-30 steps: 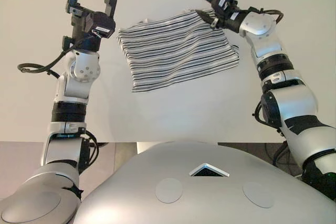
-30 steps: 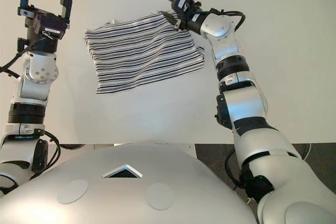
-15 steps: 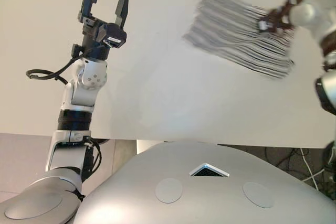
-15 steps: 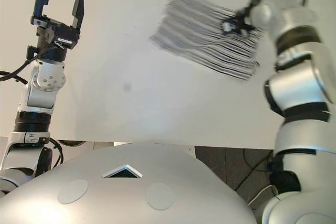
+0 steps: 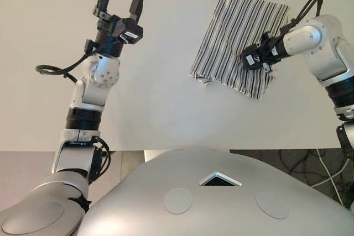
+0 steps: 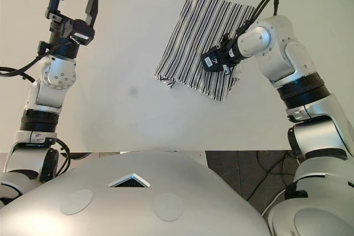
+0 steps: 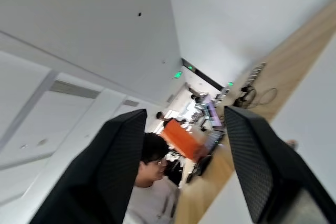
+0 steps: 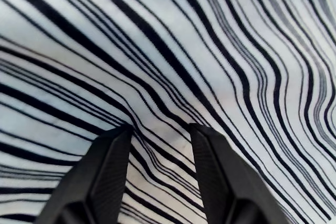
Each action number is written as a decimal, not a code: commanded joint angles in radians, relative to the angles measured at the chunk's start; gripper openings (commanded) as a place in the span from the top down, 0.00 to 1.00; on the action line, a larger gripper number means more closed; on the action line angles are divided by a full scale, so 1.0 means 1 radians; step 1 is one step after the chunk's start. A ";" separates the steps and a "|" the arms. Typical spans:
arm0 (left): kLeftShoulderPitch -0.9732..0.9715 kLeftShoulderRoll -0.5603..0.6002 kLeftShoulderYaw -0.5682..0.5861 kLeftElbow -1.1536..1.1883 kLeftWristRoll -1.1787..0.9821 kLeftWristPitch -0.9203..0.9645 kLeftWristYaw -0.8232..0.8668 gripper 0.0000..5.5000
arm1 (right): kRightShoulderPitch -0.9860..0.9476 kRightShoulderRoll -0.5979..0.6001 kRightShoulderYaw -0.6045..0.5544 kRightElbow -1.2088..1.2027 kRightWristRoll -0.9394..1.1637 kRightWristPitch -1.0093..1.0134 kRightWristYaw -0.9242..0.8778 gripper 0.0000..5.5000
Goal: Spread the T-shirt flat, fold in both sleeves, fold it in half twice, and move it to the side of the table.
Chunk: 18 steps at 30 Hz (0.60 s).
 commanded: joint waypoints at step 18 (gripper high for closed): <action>-0.060 0.188 -0.522 0.330 0.155 -0.525 -0.388 0.51 | 0.430 -0.040 -0.307 -0.440 0.234 0.097 -0.235 0.63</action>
